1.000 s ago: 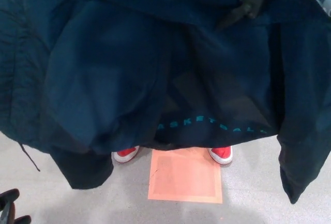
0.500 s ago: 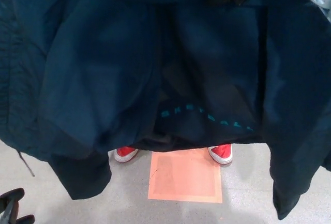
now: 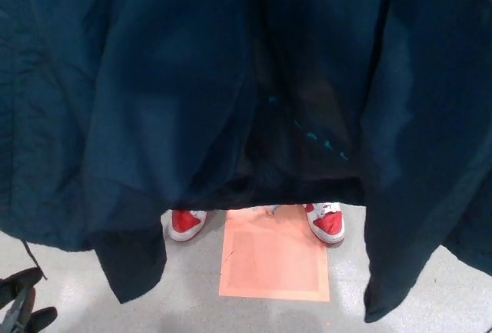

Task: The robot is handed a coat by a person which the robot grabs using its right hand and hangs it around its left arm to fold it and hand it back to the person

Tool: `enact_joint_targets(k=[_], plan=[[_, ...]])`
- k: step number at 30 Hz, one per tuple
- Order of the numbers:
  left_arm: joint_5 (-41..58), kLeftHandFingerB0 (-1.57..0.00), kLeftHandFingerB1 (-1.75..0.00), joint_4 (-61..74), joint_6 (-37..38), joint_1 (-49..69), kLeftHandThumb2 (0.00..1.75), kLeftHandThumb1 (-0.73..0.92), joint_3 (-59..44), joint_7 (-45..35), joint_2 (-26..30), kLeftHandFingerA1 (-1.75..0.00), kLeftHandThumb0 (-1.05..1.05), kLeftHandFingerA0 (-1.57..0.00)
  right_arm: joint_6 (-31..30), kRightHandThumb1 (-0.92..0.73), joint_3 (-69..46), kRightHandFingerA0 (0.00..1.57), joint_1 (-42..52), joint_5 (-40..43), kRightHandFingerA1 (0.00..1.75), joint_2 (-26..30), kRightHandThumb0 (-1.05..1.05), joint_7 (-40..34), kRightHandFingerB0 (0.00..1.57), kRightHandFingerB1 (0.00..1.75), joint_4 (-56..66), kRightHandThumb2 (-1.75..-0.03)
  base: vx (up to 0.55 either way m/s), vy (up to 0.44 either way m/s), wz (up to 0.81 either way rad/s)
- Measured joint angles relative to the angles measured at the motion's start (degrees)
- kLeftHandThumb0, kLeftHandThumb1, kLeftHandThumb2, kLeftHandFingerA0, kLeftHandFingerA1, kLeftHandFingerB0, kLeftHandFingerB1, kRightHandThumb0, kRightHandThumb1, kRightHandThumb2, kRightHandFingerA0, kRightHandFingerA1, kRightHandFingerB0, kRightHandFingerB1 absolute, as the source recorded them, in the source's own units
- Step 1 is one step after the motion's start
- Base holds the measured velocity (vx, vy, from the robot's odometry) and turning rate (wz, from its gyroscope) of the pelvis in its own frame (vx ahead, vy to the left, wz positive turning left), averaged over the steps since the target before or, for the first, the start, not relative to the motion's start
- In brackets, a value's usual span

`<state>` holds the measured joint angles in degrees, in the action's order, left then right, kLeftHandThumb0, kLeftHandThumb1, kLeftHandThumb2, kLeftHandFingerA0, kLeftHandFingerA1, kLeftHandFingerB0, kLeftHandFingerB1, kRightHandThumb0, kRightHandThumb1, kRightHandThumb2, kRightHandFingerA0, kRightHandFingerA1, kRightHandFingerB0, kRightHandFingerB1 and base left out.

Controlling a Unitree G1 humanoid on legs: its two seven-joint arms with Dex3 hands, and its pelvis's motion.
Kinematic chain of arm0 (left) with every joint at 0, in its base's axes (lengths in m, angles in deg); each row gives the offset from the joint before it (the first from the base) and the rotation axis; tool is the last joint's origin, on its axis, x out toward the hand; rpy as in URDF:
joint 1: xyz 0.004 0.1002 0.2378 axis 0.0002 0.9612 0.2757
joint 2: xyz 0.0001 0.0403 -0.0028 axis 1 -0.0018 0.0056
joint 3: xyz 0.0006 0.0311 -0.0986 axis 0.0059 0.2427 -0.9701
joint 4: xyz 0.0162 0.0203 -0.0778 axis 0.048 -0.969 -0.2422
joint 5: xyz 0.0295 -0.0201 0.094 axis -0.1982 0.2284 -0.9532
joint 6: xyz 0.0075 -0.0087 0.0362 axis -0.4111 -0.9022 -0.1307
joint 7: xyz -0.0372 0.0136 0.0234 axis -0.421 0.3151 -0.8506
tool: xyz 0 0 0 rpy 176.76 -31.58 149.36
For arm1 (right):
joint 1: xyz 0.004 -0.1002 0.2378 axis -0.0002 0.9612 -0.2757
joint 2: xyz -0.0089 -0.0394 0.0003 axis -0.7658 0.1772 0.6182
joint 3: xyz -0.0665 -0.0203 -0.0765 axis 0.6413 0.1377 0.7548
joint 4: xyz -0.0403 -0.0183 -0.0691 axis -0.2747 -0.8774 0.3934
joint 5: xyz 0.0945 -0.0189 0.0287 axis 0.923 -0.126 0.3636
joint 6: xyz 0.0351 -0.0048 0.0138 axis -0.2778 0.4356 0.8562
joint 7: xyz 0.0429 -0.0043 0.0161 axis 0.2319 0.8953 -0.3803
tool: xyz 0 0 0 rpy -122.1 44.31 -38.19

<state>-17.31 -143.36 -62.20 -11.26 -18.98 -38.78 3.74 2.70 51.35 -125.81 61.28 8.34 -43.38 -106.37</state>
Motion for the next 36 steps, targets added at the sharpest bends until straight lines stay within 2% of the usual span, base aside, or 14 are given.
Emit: enact_joint_targets(k=[5,6,7,8,9,14,23,24,28,29,30,31,34,36], plan=[[0.0,-0.29,-0.37,1.4,0.0,-0.1,0.64,0.83,0.0,-0.6,-0.2,-0.39,-0.63,-0.37,0.6,-0.85,-1.9,1.08,-0.8,0.0,0.8,-0.3,-0.3,-4.4,0.94,0.75,-3.0,-0.65,0.0,0.0,0.0],[0.0,-0.18,-0.46,1.8,0.0,-0.1,1.01,0.64,0.0,-0.7,-0.2,-0.53,-0.65,-0.31,0.7,-0.83,-2.2,1.13,-1.0,-0.1,0.81,-0.4,-0.31,-5.2,0.99,0.77,-3.6,-0.65,0.0,0.0,0.0],[0.0,-0.2,-0.47,2.2,0.0,-0.1,1.01,0.63,0.0,-0.9,-0.2,-0.54,-0.62,-0.34,0.8,-0.82,-2.6,1.14,-1.5,-0.1,0.81,-0.6,-0.3,-6.2,0.96,0.77,-4.4,-0.64,0.0,0.0,0.0],[0.0,-0.2,-0.47,2.5,0.0,-0.2,1.01,0.63,0.0,-1.0,-0.2,-0.54,-0.62,-0.34,0.9,-0.82,-2.8,1.14,-1.8,-0.1,0.81,-0.7,-0.3,-6.7,0.96,0.77,-4.9,-0.64,0.0,0.0,0.0],[0.1,-0.35,-0.38,3.2,0.0,-0.2,0.63,0.78,0.0,-1.3,-0.3,-0.4,-0.64,-0.42,1.1,-0.84,-3.3,1.11,-2.6,-0.1,0.79,-0.8,-0.3,-7.8,0.92,0.74,-5.9,-0.64,0.0,0.0,0.0],[0.4,-0.38,-0.39,6.9,0.0,-0.1,0.64,0.81,0.0,-2.6,-0.6,-0.41,-0.67,-0.43,1.8,-0.86,-3.9,0.86,-5.6,-0.2,0.61,-1.5,-0.33,-11.3,0.75,0.59,-9.3,-0.65,0.0,0.0,0.0],[2.0,-0.35,-0.38,15.3,0.0,1.9,0.64,0.81,0.6,-6.0,-1.8,-0.4,-0.64,-0.4,2.8,-0.82,-6.4,1.05,-12.8,-0.6,0.72,-2.8,-0.32,-18.0,0.91,0.68,-15.7,-0.64,0.0,0.0,0.0],[2.1,-0.36,-0.38,15.5,-0.1,2.0,0.64,0.8,0.6,-6.1,-1.8,-0.4,-0.65,-0.42,2.9,-0.68,-6.5,1.09,-13.1,-0.6,1.43,-2.9,-0.41,-18.3,0.95,1.12,-16.0,-0.84,0.0,0.0,0.0],[2.3,-0.35,-0.38,17.9,-0.1,2.8,0.65,0.81,0.8,-7.1,-1.9,-0.4,-0.65,-0.41,3.0,-0.67,-7.6,1.26,-14.4,-0.8,1.42,-4.2,-0.38,-21.6,0.88,1.15,-17.9,-1.01,0.0,0.0,0.0],[2.3,-0.36,-0.38,18.2,-0.1,3.0,0.64,0.8,0.8,-7.2,-1.9,-0.4,-0.65,-0.42,3.0,-0.86,-7.8,0.96,-14.4,-0.8,1.75,-4.4,-0.32,-22.1,0.74,1.5,-18.2,-0.66,0.0,0.0,0.0],[2.3,-0.36,-0.38,18.5,-0.1,3.1,0.64,0.8,0.8,-7.4,-2.0,-0.4,-0.65,-0.42,3.0,-0.86,-8.0,0.96,-14.4,-0.9,1.75,-4.7,-0.32,-22.8,0.74,1.5,-18.7,-0.66,0.0,0.0,0.0],[2.3,-0.36,-0.38,18.8,-0.1,3.3,0.64,0.79,0.8,-7.5,-2.0,-0.4,-0.67,-0.42,3.0,-0.78,-8.1,0.98,-14.4,-0.9,1.61,-5.0,-0.28,-23.3,0.81,1.26,-19.0,-0.68,0.0,0.0,0.0],[2.3,-0.36,-0.39,19.6,-0.2,3.6,0.63,0.77,0.8,-8.0,-2.1,-0.42,-0.66,-0.42,3.0,-0.8,-8.8,1.02,-14.4,-0.9,1.53,-5.8,-0.28,-24.9,0.83,1.26,-19.8,-0.68,0.0,0.0,0.0],[2.5,-0.41,-0.4,20.3,-0.4,3.9,0.63,0.77,0.8,-8.4,-2.1,-0.43,-0.64,-0.45,3.0,-0.82,-9.5,1.14,-14.4,-0.9,1.19,-6.4,-0.31,-26.1,0.97,0.98,-20.6,-0.64,0.0,0.0,0.0]])
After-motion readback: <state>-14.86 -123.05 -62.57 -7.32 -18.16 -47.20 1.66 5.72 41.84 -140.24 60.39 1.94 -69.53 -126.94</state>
